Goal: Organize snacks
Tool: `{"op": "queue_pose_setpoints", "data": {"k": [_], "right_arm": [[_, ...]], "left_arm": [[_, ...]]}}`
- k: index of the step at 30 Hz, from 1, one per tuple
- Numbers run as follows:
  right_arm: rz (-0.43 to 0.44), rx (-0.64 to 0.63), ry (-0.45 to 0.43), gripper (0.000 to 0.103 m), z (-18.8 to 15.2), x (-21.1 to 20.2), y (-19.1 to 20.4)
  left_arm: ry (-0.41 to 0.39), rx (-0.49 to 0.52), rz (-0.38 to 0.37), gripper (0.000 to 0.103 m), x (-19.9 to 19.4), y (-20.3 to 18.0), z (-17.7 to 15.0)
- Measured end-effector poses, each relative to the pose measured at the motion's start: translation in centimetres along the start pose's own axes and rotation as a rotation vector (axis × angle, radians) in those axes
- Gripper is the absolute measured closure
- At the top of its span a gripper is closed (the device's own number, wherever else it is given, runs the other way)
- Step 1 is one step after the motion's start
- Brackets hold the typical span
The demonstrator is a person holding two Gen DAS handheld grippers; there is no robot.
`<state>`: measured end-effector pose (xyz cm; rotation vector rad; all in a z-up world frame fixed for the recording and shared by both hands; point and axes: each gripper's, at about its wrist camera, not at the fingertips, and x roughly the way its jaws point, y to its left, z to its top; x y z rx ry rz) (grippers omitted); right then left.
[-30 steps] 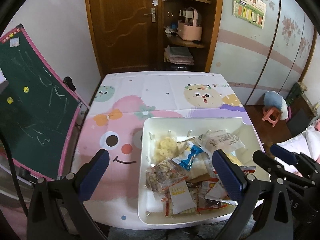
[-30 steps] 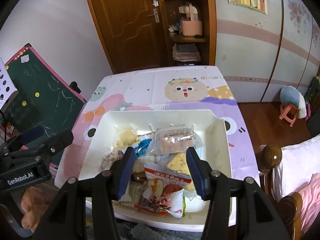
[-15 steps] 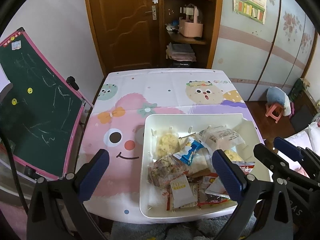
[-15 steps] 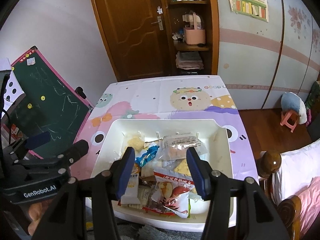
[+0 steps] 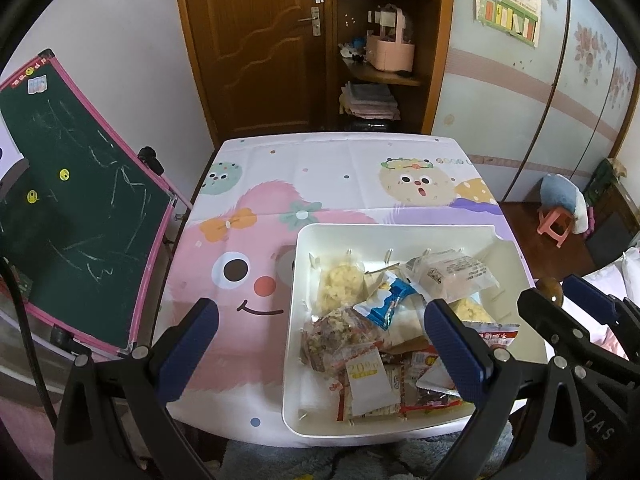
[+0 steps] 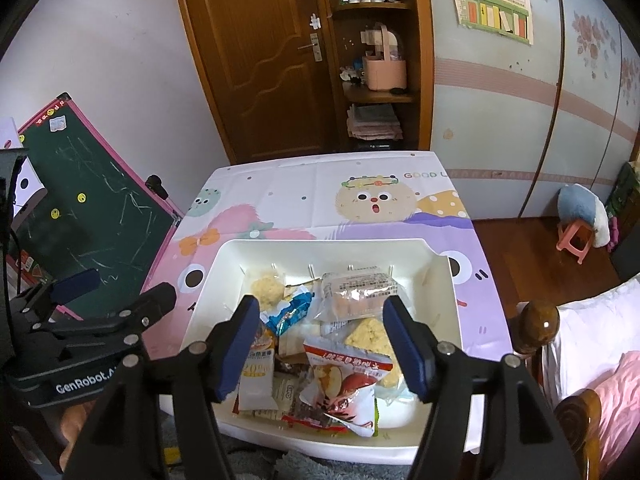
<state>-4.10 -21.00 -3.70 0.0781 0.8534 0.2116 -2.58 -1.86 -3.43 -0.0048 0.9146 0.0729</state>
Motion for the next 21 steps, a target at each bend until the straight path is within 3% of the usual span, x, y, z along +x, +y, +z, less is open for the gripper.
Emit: {"op": "queue_pose_setpoints", "data": {"k": [21], "right_arm": [[-0.001,-0.001,-0.001,0.038,-0.1,0.23,-0.01]], "left_arm": [[-0.013,-0.007,0.017,0.001,-0.17,0.31,-0.01]]}}
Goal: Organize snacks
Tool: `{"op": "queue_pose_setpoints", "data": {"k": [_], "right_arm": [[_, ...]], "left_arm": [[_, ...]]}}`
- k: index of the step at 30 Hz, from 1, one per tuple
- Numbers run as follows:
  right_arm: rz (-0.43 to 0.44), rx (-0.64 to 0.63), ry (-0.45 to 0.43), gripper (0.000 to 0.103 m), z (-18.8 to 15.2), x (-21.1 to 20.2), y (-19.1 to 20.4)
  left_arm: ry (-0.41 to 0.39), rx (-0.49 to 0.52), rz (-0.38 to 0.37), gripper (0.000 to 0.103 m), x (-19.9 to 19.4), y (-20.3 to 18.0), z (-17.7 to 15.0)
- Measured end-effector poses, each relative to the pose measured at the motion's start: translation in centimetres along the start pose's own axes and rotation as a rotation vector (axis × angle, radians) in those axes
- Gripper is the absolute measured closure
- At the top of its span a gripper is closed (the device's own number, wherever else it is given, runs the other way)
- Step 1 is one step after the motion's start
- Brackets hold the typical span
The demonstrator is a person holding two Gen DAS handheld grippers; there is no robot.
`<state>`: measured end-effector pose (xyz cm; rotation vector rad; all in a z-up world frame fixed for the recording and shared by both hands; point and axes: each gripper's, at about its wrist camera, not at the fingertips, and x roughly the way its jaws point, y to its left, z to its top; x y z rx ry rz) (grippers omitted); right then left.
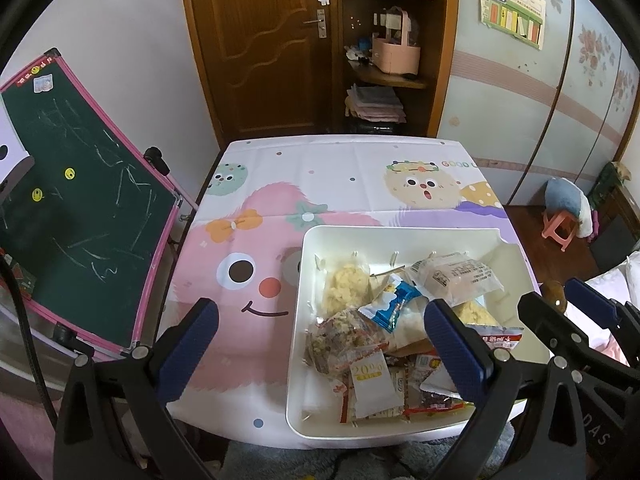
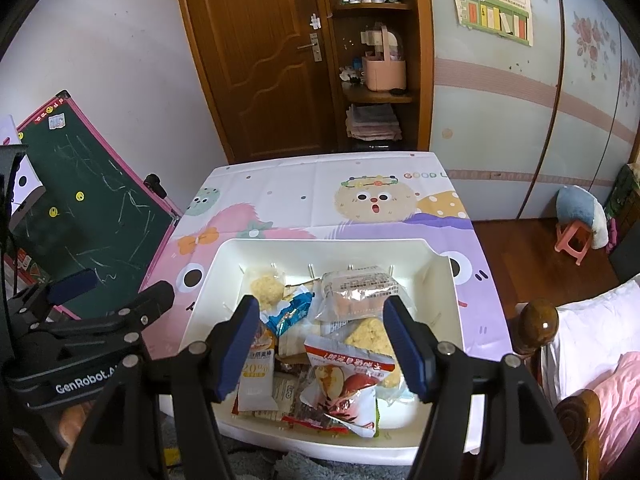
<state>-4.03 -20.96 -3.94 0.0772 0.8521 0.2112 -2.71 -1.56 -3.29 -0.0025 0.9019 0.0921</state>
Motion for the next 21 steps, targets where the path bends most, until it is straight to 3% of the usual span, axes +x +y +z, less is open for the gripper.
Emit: {"op": "queue_pose_setpoints", "data": {"k": [21], "right_arm": [[-0.01,0.011,0.015,0.038,-0.53,0.39,0.0]], "left_arm": [[0.005,-0.006,-0.003,0.001,0.12,0.17,0.03]]}}
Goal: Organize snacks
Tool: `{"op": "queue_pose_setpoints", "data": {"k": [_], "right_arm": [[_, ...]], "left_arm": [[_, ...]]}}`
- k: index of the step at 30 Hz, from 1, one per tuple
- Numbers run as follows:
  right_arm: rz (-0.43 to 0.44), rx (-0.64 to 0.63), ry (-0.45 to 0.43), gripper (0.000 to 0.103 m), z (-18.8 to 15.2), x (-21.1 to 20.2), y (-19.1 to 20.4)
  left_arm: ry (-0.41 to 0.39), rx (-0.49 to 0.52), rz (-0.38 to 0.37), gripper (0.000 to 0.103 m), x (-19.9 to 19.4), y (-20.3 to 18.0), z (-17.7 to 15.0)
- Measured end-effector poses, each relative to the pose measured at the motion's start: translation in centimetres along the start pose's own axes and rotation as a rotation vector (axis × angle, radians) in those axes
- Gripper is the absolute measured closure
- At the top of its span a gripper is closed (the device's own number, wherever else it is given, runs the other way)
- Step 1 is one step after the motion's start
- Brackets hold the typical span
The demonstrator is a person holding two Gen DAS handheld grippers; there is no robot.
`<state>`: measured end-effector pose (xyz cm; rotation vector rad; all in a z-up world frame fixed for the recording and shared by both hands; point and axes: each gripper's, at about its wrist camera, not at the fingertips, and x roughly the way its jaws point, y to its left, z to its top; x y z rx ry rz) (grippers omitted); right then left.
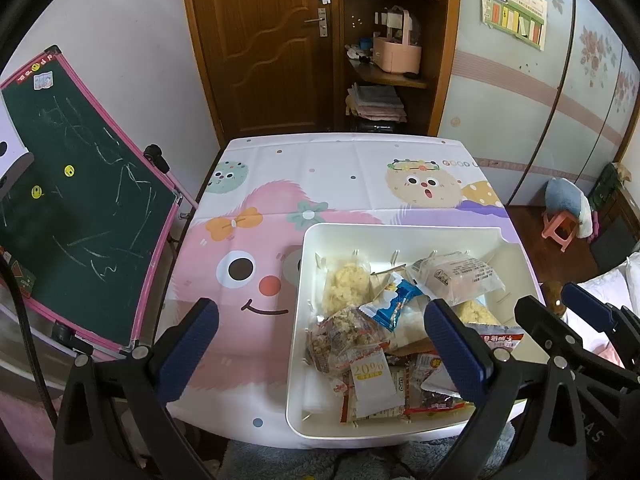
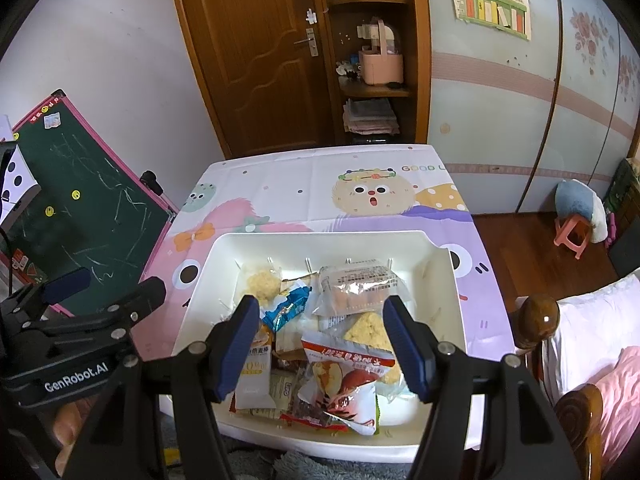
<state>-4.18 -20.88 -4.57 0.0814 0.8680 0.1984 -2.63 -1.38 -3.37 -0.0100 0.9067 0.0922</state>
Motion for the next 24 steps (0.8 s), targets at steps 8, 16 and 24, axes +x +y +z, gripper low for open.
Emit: {"op": "queue_pose_setpoints", "data": {"k": [8,16,24], "right_arm": [[-0.002,0.003,0.004,0.038,-0.08,0.2,0.02],[-0.012,0.012,0.009,0.038,-0.53,0.65,0.13],[-0.014,0.012,0.01,0.038,-0.63,0.76,0.24]], "left_arm": [[0.014,-0.001,0.001,0.001,0.3,0.05,-0.19],[0.015,0.006,0.005,0.001,0.43,-0.08,-0.29],[0.012,0.007,0.007,0.001,0.4,-0.07,-0.42]]}}
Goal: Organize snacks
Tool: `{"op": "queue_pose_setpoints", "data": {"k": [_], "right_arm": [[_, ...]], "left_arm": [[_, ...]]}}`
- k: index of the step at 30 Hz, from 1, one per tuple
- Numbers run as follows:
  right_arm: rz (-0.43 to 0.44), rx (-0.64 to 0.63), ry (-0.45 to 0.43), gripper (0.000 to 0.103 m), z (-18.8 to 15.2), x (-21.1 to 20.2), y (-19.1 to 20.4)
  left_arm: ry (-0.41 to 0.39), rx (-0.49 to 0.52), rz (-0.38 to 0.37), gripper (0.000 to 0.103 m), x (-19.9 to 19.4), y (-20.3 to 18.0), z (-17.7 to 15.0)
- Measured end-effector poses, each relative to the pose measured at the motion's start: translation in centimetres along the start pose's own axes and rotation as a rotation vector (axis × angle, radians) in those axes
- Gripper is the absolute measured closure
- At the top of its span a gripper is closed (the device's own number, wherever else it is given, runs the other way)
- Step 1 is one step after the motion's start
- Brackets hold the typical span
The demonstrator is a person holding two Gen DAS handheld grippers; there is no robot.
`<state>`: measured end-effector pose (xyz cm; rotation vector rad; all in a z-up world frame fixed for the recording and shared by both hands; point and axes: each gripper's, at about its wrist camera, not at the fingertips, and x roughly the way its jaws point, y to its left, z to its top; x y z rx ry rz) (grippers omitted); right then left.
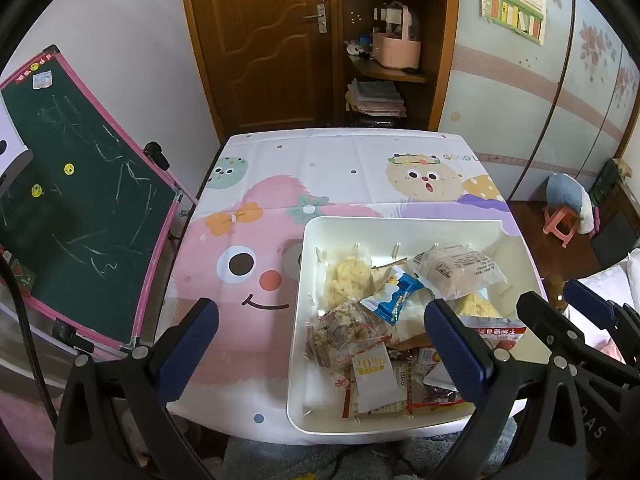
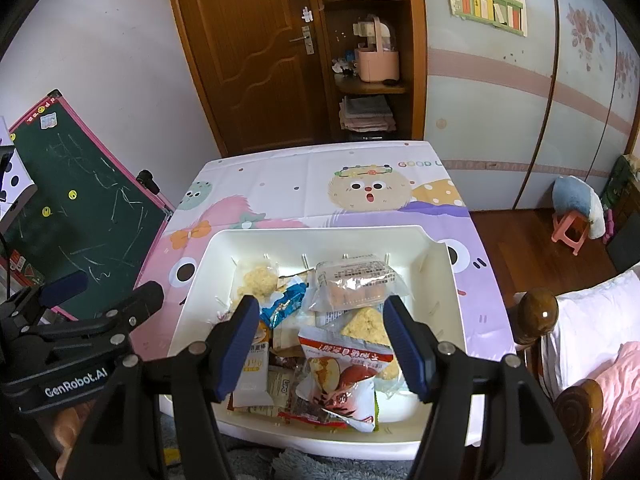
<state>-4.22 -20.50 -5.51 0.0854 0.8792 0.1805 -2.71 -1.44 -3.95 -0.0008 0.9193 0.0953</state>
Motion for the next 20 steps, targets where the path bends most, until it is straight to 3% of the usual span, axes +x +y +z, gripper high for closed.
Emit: {"op": "queue_pose_setpoints", "data": {"k": [20], "right_arm": [[0.001,0.0,0.001,0.038,0.04,-0.05,0.03]], "left_arm": [[0.006,0.0,0.0,0.001,0.17,0.02,-0.34]]}}
